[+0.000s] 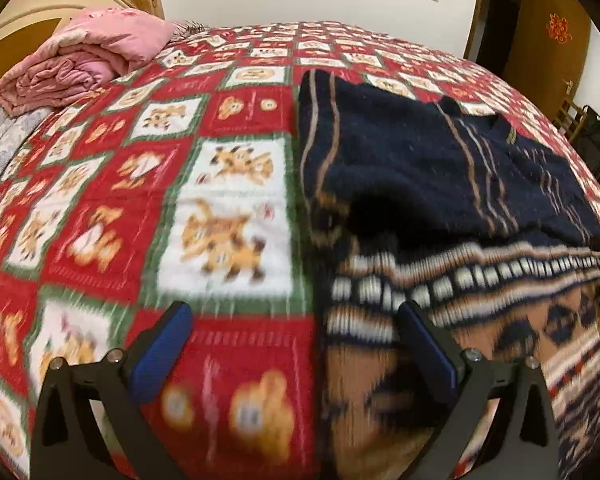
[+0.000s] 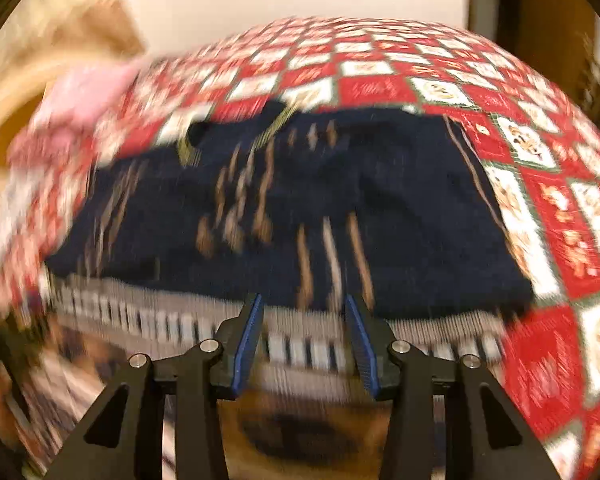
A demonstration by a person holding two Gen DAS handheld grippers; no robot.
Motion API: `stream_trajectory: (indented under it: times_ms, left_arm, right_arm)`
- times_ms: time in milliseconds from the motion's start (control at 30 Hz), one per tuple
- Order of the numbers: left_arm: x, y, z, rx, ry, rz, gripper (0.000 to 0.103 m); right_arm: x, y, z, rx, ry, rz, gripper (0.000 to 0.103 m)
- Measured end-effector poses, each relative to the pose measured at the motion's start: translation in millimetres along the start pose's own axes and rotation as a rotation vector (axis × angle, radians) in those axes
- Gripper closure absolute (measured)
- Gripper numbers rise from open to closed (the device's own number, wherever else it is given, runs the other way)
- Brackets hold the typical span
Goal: Fold small clothes
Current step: 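Move both tools down to the sweater's patterned hem band, then close both tools on the patterned hem band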
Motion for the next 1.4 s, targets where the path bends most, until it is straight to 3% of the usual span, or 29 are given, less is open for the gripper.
stream_trajectory:
  times_ms: [133,233,433,767,1067,1200,1300,1400]
  left_arm:
    - [23,-4,31,-0.013,0.004,0.023,0.000]
    - [45,-12,61,-0.021,-0.010,0.038,0.000]
    - [81,-28,109,-0.033,-0.072,-0.002,0.000]
    - [111,-43,147,0.034,-0.027,-0.032,0.000]
    - [124,-78,168,-0.045,-0.003,-0.020,0.000]
    - [127,-82,171,-0.031,-0.002,-0.004,0.000]
    - [130,-88,175,-0.032,-0.002,0.008,0.005]
    - [135,-96,179,-0.036,-0.002,0.043,0.019]
  right_arm:
    - [24,-13,56,0.124,-0.003,0.080,0.057]
    - [45,-28,87,0.101,0.007,0.063,0.054]
    - [73,-38,140,0.131,-0.024,0.100,0.053]
    - [105,-45,179,0.059,-0.090,0.094,0.053]
    - [127,-70,213,-0.059,-0.121,0.040,0.053]
    - [130,-81,226,-0.104,-0.135,-0.007,0.053]
    - [132,-79,229,-0.091,-0.133,-0.002,0.053]
    - [132,-78,234,-0.087,-0.130,-0.002,0.053]
Point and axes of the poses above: each gripper's, at about its wrist camera, not at the fingertips, and x roughly against the way its jaws point, y to its left, z to its underside, the point moved 4 cm from there along -x, roughly the way its jaws point, and after that the axes turned 14 degrees about -x, right-handed, at the moved point
